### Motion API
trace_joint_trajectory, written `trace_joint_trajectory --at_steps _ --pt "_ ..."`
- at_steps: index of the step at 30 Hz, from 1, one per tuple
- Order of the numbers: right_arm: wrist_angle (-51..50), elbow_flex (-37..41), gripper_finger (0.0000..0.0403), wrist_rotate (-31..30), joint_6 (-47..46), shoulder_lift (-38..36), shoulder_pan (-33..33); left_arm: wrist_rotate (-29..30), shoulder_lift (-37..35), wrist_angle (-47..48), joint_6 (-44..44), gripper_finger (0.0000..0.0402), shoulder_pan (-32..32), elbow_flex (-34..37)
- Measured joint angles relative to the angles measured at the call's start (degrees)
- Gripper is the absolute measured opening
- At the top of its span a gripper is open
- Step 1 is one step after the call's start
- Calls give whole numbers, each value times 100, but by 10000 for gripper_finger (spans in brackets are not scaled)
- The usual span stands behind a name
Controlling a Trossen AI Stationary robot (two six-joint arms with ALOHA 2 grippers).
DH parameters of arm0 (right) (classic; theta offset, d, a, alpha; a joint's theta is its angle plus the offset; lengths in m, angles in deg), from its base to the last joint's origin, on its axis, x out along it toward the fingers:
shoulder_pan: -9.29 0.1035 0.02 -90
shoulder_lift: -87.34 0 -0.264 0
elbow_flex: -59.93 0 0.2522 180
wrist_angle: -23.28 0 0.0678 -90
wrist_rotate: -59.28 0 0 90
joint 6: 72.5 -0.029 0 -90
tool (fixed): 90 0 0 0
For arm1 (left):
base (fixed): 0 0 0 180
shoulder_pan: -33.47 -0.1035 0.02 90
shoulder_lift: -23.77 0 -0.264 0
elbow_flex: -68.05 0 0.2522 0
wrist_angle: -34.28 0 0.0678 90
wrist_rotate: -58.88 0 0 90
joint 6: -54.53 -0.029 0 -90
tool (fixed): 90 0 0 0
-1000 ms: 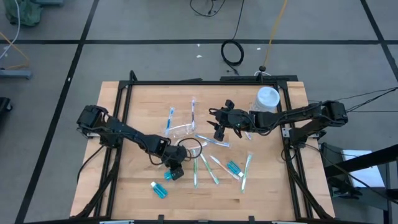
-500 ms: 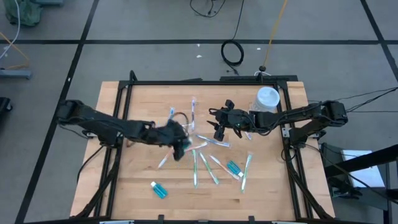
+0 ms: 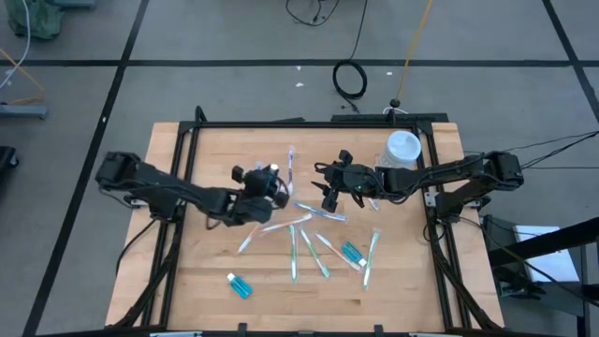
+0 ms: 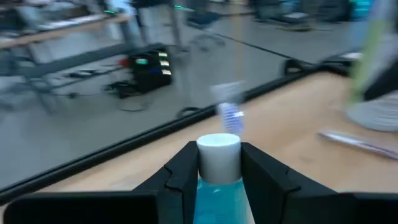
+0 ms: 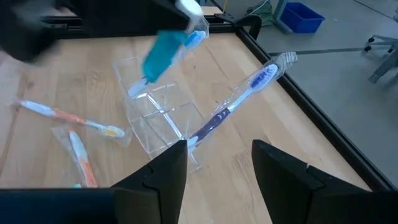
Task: Pick & Place toothbrushing station
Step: Put the middle blue mouthwash into the transparent organizer
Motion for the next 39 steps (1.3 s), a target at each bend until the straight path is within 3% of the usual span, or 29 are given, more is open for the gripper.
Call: trace_joint_trajectory --at_steps 11,20,32,39 --pt "-1 0 171 0 -1 0 -1 181 1054 -67 1094 108 -291 0" --pt "-2 0 171 0 11 0 0 31 1085 -25 1210 108 -309 0" --pt "-2 0 171 0 13 0 0 -810 1085 17 901 109 -534 0" --pt "-2 0 171 0 15 0 0 -901 1085 95 882 144 -570 0"
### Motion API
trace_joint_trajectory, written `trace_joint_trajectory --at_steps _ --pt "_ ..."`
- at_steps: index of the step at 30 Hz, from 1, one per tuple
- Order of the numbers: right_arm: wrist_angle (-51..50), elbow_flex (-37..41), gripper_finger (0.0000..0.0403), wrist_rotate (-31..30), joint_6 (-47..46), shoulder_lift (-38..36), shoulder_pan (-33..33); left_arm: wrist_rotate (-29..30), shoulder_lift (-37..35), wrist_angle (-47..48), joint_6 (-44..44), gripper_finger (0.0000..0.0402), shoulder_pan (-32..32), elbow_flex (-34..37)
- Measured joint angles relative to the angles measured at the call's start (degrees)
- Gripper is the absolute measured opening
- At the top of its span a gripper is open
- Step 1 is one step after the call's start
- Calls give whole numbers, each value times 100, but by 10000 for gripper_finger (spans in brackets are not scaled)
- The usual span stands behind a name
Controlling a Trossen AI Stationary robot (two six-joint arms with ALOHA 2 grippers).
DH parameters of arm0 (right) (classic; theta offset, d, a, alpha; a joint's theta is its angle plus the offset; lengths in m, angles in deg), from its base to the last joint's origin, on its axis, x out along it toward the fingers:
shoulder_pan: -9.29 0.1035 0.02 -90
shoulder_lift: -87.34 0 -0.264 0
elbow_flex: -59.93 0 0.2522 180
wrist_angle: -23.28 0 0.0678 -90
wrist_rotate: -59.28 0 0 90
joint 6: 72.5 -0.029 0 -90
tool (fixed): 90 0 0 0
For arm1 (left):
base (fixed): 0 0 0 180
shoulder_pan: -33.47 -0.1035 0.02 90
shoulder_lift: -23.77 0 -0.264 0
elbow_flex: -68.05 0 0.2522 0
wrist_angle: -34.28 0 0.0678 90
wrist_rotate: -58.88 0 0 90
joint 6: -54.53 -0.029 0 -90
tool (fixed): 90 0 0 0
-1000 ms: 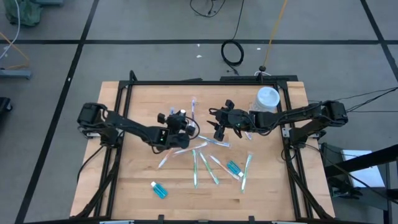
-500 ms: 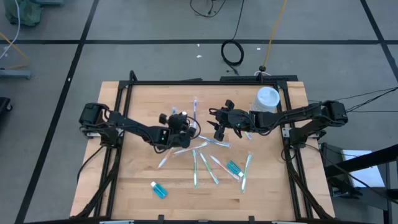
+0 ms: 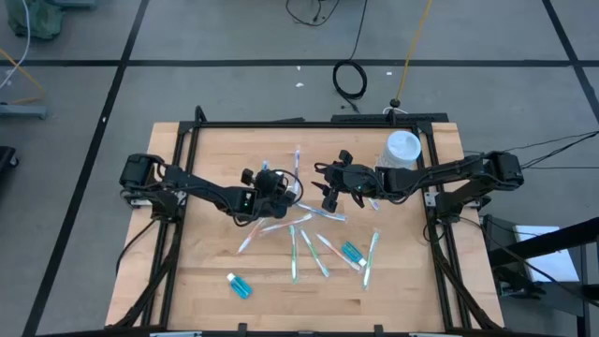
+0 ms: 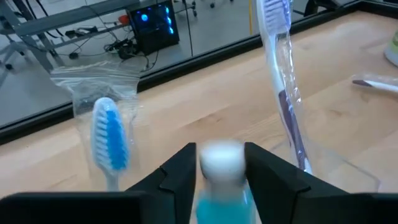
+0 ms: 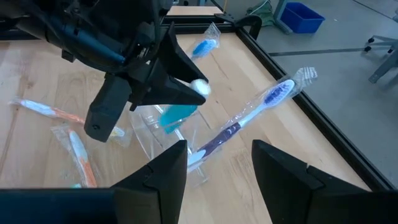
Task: Pick & Place toothbrushing station
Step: Put the middle blue mouthwash into the transparent organizer, then adjust the blue mouthwash in the transparent organizer
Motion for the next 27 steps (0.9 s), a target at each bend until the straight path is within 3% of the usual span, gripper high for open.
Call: trace_joint_trajectory --at_steps 7,16,19,23,27 --pt "0 0 171 0 0 0 0 11 0 66 0 181 1 0" --pt "-2 0 171 0 0 0 -2 -303 -211 48 -425 184 4 -1" --pt "0 0 171 0 0 0 0 -802 -520 103 -874 184 9 -2" --pt "0 0 171 0 0 0 0 -2003 -1097 268 -1545 184 9 -2" --pt "2 0 171 0 0 0 0 -3011 -1527 689 -1054 184 -9 -4"
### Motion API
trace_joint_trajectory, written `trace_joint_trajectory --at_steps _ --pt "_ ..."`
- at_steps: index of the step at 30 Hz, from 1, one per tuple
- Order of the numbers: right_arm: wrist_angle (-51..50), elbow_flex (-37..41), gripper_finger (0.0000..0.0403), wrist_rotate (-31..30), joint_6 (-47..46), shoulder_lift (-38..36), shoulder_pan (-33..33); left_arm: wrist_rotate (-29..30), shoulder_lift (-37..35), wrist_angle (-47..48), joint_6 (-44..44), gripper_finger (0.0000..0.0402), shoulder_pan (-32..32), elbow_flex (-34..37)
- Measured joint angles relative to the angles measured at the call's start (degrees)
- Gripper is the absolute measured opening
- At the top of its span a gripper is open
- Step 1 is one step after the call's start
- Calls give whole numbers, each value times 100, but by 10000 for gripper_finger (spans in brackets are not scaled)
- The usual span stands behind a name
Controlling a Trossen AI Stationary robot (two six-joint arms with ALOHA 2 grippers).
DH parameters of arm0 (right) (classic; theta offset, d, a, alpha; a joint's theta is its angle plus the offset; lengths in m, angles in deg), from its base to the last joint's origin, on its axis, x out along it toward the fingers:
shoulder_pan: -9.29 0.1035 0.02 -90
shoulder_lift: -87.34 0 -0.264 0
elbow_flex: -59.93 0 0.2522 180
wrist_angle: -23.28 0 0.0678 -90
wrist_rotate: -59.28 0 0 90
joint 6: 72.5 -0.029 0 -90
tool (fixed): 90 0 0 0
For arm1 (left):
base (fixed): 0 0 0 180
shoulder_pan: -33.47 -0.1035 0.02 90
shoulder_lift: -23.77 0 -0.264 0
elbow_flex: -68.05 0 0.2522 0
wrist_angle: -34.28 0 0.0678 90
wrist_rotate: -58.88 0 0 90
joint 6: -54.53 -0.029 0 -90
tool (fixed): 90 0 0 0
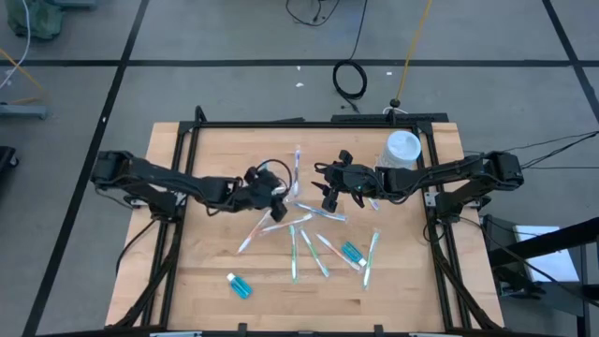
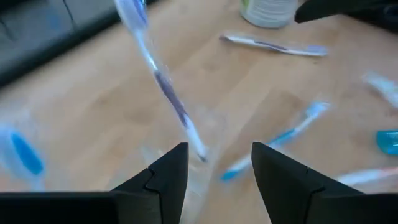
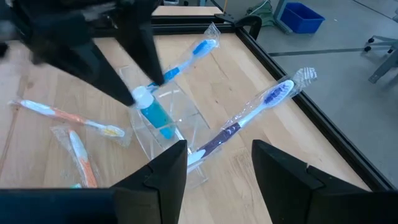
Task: Pick & Place toothbrushing station
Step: Adjust the blue mouthwash in the transparent organizer
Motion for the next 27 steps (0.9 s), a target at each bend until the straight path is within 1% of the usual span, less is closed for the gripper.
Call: trace_joint_trajectory --at_steps 2,5,7,12,15,27 --pt "0 0 171 0 0 0 -1 -138 -92 393 356 184 10 -4" --pt "0 0 171 0 -9 0 -1 -145 -86 1029 815 184 74 -4" --pt "0 0 171 0 -9 0 -2 -123 -11 1284 1086 184 116 -4" --pt "0 0 171 0 -15 0 0 -75 233 1171 1103 184 218 -4" --pt "0 0 171 0 -16 0 0 147 341 1143 1073 184 243 -4" --pt "0 0 171 0 -9 0 0 600 312 1132 825 184 187 0"
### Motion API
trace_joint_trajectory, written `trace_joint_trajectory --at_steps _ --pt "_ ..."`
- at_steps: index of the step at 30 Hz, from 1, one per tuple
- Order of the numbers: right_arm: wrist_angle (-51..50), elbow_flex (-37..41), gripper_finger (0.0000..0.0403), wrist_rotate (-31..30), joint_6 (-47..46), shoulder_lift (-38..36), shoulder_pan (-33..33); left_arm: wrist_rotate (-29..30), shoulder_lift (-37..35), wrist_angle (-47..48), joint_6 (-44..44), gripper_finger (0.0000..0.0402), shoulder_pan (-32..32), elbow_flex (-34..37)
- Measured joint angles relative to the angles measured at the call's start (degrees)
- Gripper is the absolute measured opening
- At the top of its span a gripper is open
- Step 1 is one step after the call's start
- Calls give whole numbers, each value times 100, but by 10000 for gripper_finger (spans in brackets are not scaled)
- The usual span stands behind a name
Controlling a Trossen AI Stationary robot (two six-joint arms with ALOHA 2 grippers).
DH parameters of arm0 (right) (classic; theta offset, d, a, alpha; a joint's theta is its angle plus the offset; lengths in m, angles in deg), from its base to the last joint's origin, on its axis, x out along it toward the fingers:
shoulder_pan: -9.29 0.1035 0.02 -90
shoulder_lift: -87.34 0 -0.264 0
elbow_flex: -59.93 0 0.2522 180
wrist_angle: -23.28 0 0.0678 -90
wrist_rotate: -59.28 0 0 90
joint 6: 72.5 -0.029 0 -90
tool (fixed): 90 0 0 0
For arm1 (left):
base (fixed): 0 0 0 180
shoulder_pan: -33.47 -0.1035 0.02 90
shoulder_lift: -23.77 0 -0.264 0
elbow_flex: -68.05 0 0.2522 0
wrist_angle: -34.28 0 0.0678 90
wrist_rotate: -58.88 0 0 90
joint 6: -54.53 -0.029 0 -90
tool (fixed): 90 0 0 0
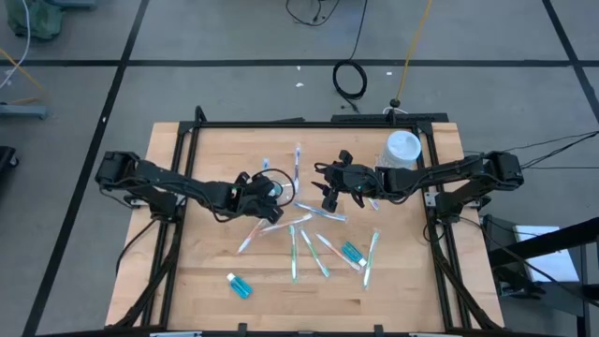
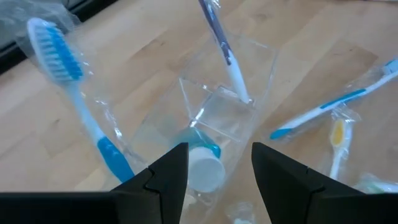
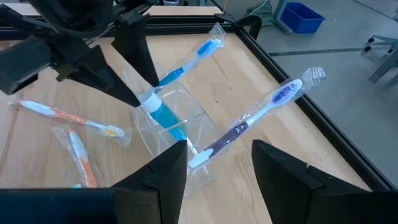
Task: Pick & Place toothbrushing station
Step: Adjust the blue mouthwash in the transparent organizer
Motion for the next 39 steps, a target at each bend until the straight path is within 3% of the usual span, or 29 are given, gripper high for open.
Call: trace_joint_trajectory --at_steps 11,24,34,39 --pt "0 0 171 0 4 0 -2 -595 2 240 83 184 -295 0" --pt "0 0 171 0 -4 0 -1 -668 2 468 162 182 -386 0" --pt "-2 0 171 0 -5 0 -1 -730 2 469 151 100 -640 0" --pt "-2 0 171 0 0 0 -2 -776 2 460 119 96 -694 0"
